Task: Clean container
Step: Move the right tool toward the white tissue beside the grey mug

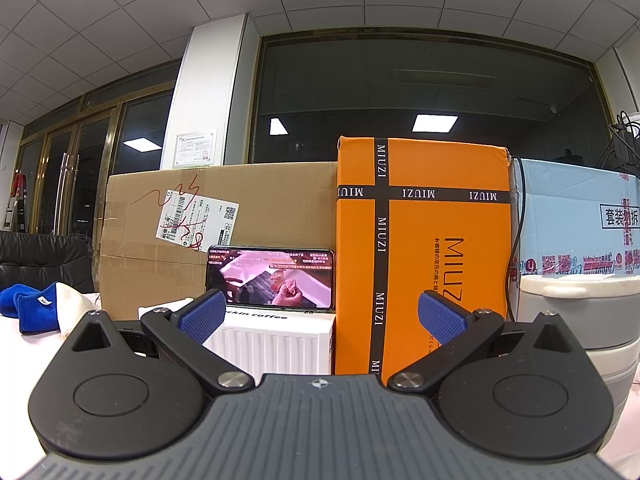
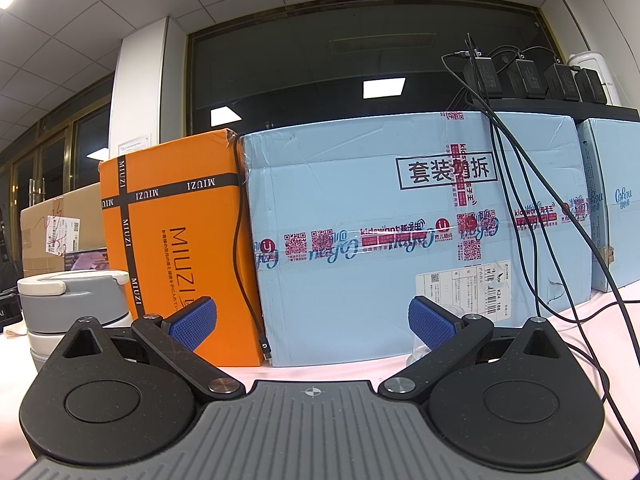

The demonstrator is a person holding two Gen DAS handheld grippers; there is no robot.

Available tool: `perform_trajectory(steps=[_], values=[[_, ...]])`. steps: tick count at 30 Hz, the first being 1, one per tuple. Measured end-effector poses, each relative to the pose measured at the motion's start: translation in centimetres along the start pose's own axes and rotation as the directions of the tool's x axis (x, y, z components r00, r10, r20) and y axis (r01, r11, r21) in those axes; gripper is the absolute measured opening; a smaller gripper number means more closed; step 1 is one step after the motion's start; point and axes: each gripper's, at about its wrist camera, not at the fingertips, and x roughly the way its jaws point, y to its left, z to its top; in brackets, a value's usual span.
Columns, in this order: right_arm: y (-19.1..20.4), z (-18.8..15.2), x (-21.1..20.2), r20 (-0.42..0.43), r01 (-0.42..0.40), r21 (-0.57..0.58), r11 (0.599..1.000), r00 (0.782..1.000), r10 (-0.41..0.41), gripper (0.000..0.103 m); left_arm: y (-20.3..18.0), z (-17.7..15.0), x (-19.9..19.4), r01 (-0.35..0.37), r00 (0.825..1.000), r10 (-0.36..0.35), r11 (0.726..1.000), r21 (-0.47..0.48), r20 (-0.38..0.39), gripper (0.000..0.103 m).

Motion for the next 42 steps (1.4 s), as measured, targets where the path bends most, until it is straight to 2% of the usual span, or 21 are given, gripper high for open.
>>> perform_trajectory(steps=[11,20,26,32,37,39,42], values=[[0.3,0.0,0.3,-0.009,-0.007,-0.013,1.000,1.000,0.007,0.103,0.2,-0.2,-0.5,0.003,1.000,-0.003,1.000,0.005,-0.009,0.103],[-0.5,-0.2,1.0,-0.080,-0.009,0.035,0.999,0.997,0.012,0.103,0.1,-0.3,-0.2,0.006,1.000,-0.006,1.000,0.012,-0.011,0.103],[-0.1,-0.3,1.1,-0.124,0.006,0.015,1.000,0.992,-0.004,0.103,-0.4,-0.3,-0.1,0.035,0.999,-0.034,0.999,0.032,-0.015,0.103],[0.3,-0.4,1.2,-0.207,-0.036,0.008,0.999,0.978,0.036,0.103,-0.6,-0.2,-0.5,0.092,0.996,-0.092,0.995,0.028,-0.001,0.103],[0.4,-0.4,0.8,-0.261,-0.081,0.025,0.996,0.962,0.085,0.103,0.3,0.0,-1.2,0.109,0.993,-0.108,0.994,-0.025,0.042,0.103],[0.6,-0.4,0.7,-0.291,-0.128,0.029,0.991,0.948,0.131,0.103,0.9,0.3,-1.3,0.147,0.989,-0.145,0.988,-0.051,0.039,0.103],[1.1,-0.5,0.3,-0.331,-0.211,0.015,0.977,0.921,0.204,0.103,1.1,0.5,-1.3,0.208,0.978,-0.208,0.977,-0.040,-0.001,0.103]])
